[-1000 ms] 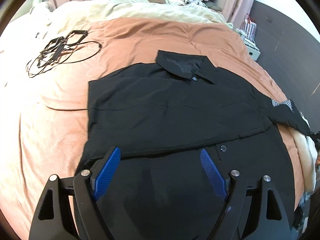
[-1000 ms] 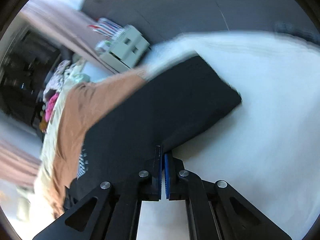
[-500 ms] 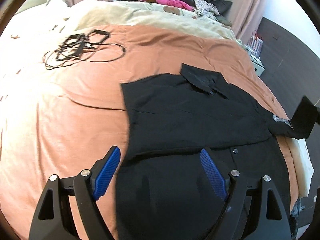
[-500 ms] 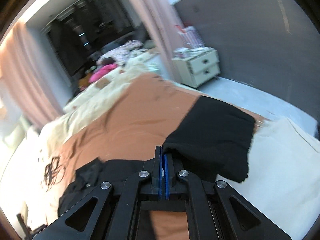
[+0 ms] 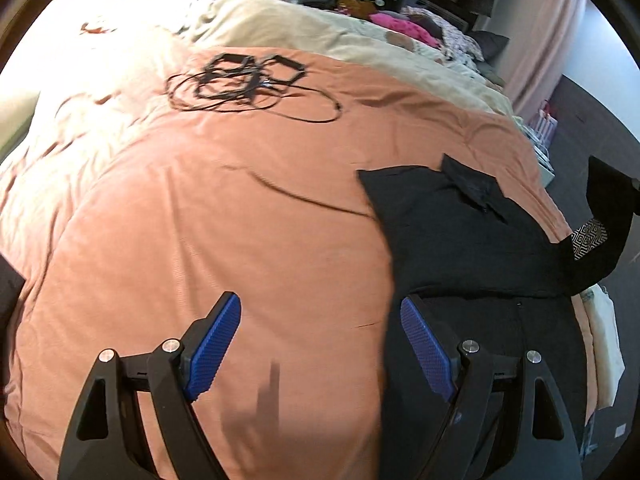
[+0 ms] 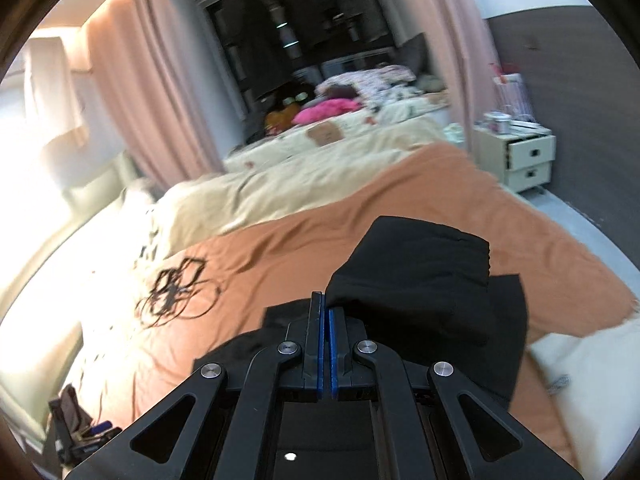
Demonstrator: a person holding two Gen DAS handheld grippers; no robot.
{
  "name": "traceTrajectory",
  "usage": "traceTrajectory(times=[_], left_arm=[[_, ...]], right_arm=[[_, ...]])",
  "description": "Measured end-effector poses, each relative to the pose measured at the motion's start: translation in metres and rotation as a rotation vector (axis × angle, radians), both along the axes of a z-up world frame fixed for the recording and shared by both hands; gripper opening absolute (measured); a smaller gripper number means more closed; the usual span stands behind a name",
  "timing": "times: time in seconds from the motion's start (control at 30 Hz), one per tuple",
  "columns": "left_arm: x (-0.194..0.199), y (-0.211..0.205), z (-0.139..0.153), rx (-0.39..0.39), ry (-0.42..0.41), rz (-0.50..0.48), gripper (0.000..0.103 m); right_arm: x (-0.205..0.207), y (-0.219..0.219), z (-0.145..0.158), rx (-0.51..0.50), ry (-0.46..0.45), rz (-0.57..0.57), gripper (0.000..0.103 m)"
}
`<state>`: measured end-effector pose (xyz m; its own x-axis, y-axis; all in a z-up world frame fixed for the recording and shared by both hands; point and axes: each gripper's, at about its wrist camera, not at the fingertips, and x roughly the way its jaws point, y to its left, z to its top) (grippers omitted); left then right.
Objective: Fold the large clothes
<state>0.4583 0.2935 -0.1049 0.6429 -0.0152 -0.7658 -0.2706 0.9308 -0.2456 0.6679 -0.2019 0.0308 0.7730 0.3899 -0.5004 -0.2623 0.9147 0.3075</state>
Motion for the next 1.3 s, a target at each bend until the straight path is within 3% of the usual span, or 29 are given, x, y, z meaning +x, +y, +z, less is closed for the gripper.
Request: traceTrajectory(times=[0.27, 0.5, 0.57, 0.6, 0.63, 0.7, 0.83, 1.0, 1.3], left_arm=[[-0.029, 0.047, -0.016, -0.028, 0.011, 0.054, 0.083], [-0.045, 0.071, -0.031, -0.054, 0.032, 0.079, 0.083], [-0.046, 0.072, -0.034, -0.051, 0.044, 0.075, 0.083], [-0.045, 0.072, -0.035, -0.049, 0.051, 0.071, 0.083], [-0.044, 0.071, -0.035, -0.053, 0.053, 0.063, 0.083], [-0.043, 0.068, -0.034, -0.055, 0.052, 0.052, 0.083], [-0.033, 0.052, -0.028, -0.046, 0.04, 0.019, 0.083], [-0.009, 0.018, -0.017, -0.044, 0.02, -0.034, 0.083], [0.05, -0.078, 0.002, -0.012, 0.009, -0.191, 0.083]], right_arm=[[0.001, 0.101, -0.041, -0.037, 0.055, 0.119, 0.003], [-0.002, 0.182, -0.118, -0.151, 0.163, 0.175, 0.003], [-0.003, 0.196, -0.135, -0.198, 0.198, 0.184, 0.008], [-0.004, 0.202, -0.144, -0.217, 0.224, 0.199, 0.026], [-0.006, 0.206, -0.155, -0.215, 0.257, 0.231, 0.053], [-0.011, 0.207, -0.162, -0.21, 0.264, 0.245, 0.077], [-0.022, 0.193, -0.166, -0.196, 0.271, 0.297, 0.078], [-0.023, 0.16, -0.164, -0.179, 0.269, 0.279, 0.078], [-0.01, 0.061, -0.173, -0.186, 0.295, 0.127, 0.077]])
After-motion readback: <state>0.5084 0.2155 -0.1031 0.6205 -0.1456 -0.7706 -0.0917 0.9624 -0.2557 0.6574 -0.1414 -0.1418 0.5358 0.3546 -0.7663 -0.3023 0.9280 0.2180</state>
